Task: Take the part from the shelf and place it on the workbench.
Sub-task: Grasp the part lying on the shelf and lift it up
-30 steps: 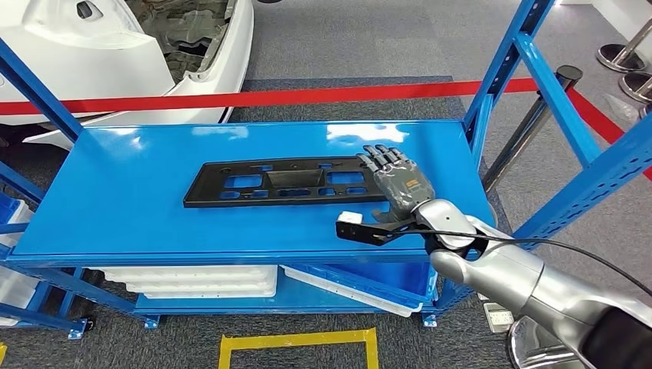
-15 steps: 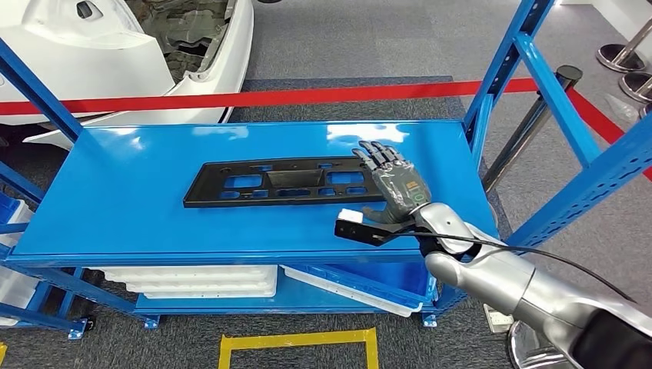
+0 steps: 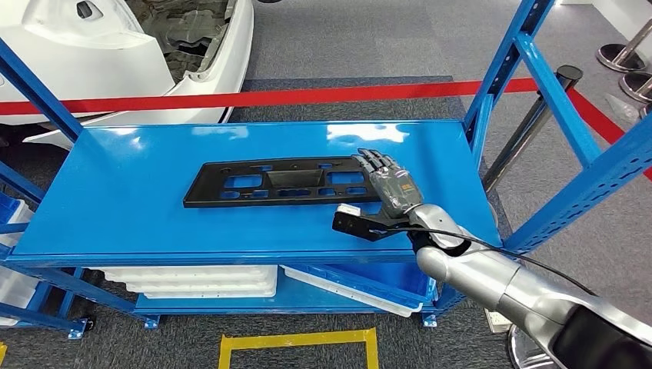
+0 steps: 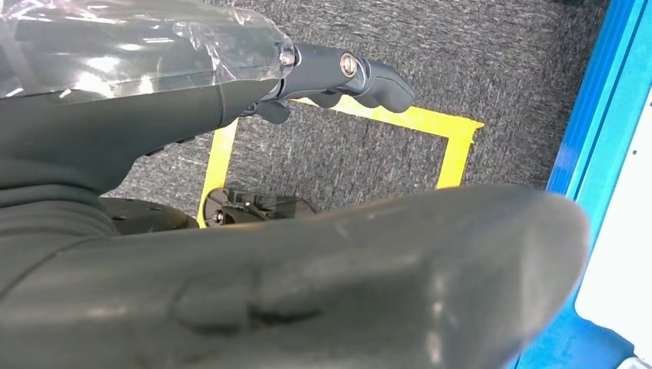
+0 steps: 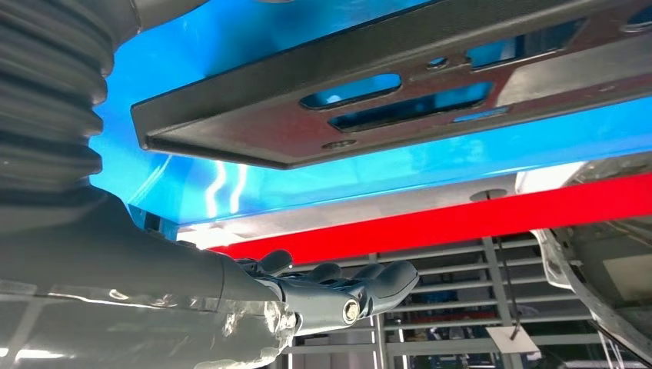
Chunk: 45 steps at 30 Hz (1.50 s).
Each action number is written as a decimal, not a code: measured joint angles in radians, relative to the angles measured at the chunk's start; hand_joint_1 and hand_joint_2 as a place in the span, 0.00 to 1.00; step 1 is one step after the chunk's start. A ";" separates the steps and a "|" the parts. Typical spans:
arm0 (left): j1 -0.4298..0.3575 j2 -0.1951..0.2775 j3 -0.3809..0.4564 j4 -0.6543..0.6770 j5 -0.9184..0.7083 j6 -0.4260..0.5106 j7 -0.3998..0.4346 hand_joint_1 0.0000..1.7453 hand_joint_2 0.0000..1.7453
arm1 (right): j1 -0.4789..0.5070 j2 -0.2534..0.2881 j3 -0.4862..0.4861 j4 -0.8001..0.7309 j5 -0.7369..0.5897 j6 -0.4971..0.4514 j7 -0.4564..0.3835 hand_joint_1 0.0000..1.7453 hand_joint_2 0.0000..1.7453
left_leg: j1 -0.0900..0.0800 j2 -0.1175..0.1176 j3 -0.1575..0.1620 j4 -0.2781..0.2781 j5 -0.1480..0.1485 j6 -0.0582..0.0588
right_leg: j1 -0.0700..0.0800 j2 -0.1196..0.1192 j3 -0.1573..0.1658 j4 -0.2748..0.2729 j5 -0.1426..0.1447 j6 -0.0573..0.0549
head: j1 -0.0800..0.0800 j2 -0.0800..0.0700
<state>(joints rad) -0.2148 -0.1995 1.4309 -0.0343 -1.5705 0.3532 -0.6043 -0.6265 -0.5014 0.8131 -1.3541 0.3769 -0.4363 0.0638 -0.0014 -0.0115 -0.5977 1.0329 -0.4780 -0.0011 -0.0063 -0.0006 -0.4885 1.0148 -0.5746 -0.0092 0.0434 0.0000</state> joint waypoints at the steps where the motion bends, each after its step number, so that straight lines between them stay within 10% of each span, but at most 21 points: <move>1: 0.000 0.000 0.000 0.000 0.000 0.000 0.000 0.00 0.00 | -0.002 0.002 0.000 0.006 -0.001 0.000 -0.001 0.00 1.00 | 0.000 0.000 0.000 0.000 0.000 0.000 | 0.000 0.000 0.000 0.000 0.000 0.000 | 0.000 0.000; 45: 0.000 0.002 0.000 0.000 0.000 0.000 -0.005 0.00 0.00 | -0.136 0.083 0.102 0.233 -0.060 0.089 -0.021 0.00 1.00 | 0.000 0.000 0.001 0.000 0.000 -0.001 | 0.000 0.000 0.000 0.000 0.000 0.000 | 0.000 0.000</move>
<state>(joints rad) -0.2151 -0.1980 1.4309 -0.0343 -1.5705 0.3532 -0.6088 -0.7623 -0.4188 0.9150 -1.1213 0.3171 -0.3478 0.0432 -0.0013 -0.0115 -0.5971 1.0329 -0.4776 -0.0016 -0.0063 -0.0006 -0.4881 1.0148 -0.5746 -0.0093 0.0434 0.0000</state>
